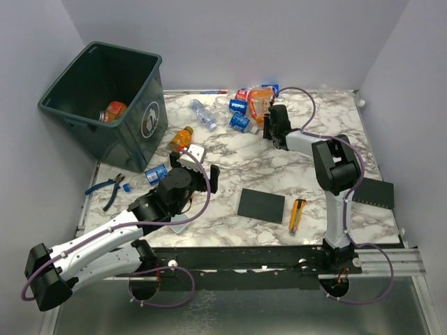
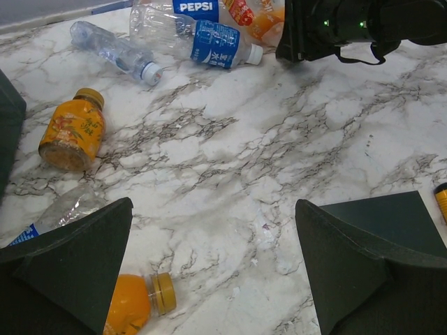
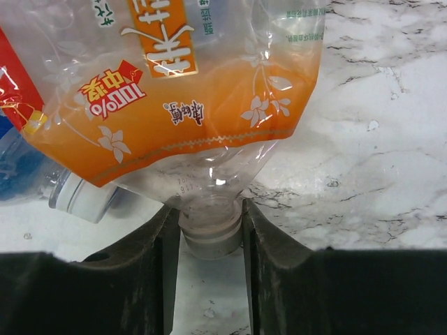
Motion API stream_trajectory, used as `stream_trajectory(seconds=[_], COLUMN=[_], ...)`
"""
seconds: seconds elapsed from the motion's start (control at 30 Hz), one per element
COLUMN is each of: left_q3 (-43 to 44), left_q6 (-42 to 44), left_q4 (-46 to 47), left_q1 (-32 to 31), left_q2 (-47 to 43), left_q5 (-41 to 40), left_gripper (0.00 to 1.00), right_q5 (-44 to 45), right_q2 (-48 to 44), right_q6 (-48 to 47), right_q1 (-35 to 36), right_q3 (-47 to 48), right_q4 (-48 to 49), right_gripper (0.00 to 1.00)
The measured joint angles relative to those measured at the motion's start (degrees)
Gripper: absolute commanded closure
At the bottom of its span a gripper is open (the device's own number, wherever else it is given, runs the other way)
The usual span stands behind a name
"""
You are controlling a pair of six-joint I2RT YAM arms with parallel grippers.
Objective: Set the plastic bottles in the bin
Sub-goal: Pick up the plastic bottle at the center of the board.
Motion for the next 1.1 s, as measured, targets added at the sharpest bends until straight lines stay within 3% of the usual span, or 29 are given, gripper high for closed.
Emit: stream_trajectory(seconds=[0.03, 0.2, 0.43, 0.57, 0.7, 0.9, 1.1], left_q3=[0.0, -0.1, -1.6, -3.3, -4.8, -5.2, -4.5], left_q6=[0.0, 0.0, 0.0, 1.2, 4.5, 19.1, 45.1], left_q4=[0.0, 0.2, 2.0, 4.9, 9.6, 16.2, 12.5], left_q1=[0.0, 0.0, 0.0, 0.0, 0.0, 0.0, -1.2], left_q2=[0.0, -0.2, -2.2, -4.3, -7.0, -10.4, -8.8], left_q5=[0.0, -0.1, -1.3, -2.3, -1.6, 10.0, 19.3], left_gripper=[0.01, 0.01, 0.01, 0.01, 0.01, 0.01, 0.01], right_q5=[-0.1, -1.6, -3.8, -13.1, -24.3, -33.4, -40.5], right_q2=[0.0, -4.6, -31.1, -46.3, -55.8, -64.8, -64.7], right_q6=[0.0, 1.7, 8.9, 13.6, 16.6, 17.7, 15.3], right_q1=[0.0, 0.0, 2.6, 5.5, 6.1, 6.0, 6.0], right_q3=[0.0, -5.2, -20.5, -23.1, -24.1, -25.6, -22.1], right_q4=[0.0, -0.3, -3.2, -7.1, -14.8, -30.9, -43.6], right_gripper=[0.98, 1.0, 1.0, 1.0, 0.99, 1.0, 1.0])
